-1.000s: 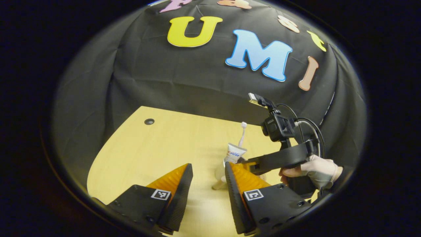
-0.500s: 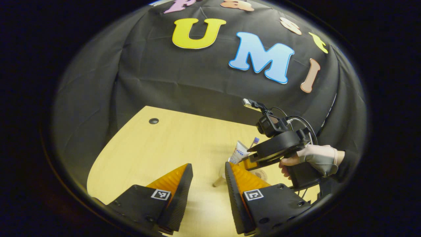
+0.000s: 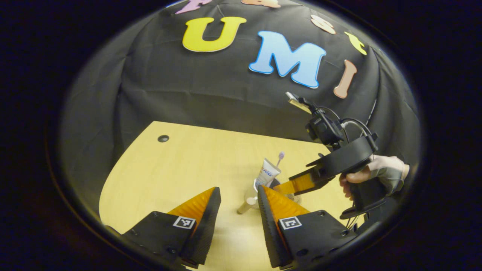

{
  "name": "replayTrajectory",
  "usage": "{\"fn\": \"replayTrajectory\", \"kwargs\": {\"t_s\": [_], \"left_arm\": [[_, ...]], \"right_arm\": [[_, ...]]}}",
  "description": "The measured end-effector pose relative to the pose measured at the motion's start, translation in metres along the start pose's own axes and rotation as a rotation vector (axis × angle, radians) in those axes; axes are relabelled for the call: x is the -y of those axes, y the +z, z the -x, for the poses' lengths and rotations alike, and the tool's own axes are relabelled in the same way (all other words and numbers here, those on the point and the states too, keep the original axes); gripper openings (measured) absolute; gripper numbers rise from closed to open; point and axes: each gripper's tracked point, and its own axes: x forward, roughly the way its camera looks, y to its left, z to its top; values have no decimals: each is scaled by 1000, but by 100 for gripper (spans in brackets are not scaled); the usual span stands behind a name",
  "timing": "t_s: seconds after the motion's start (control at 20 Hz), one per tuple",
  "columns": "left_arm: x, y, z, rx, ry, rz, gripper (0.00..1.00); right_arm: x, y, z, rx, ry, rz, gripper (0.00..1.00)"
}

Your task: Put the toothbrush and toothpaste on the desktop into the cup, then pick up the cup and place it on the coaster on the desktop.

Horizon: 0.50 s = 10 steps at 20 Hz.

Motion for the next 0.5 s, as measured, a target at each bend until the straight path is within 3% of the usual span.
{"fn": "replayTrajectory", "kwargs": {"t_s": [0.2, 0.25, 0.35, 0.5], "left_arm": [[10, -18, -22, -107, -81, -90, 73], [13, -23, -27, -137, -108, -108, 66], [20, -36, -35, -211, -158, -145, 66], [18, -48, -53, -293, -183, -232, 67]], "right_arm": [[9, -4, 23, 45, 31, -53, 11], [14, -7, 28, 54, 34, -68, 11], [24, -14, 36, 60, 35, -92, 11], [37, -28, 46, 70, 43, -150, 12]]}}
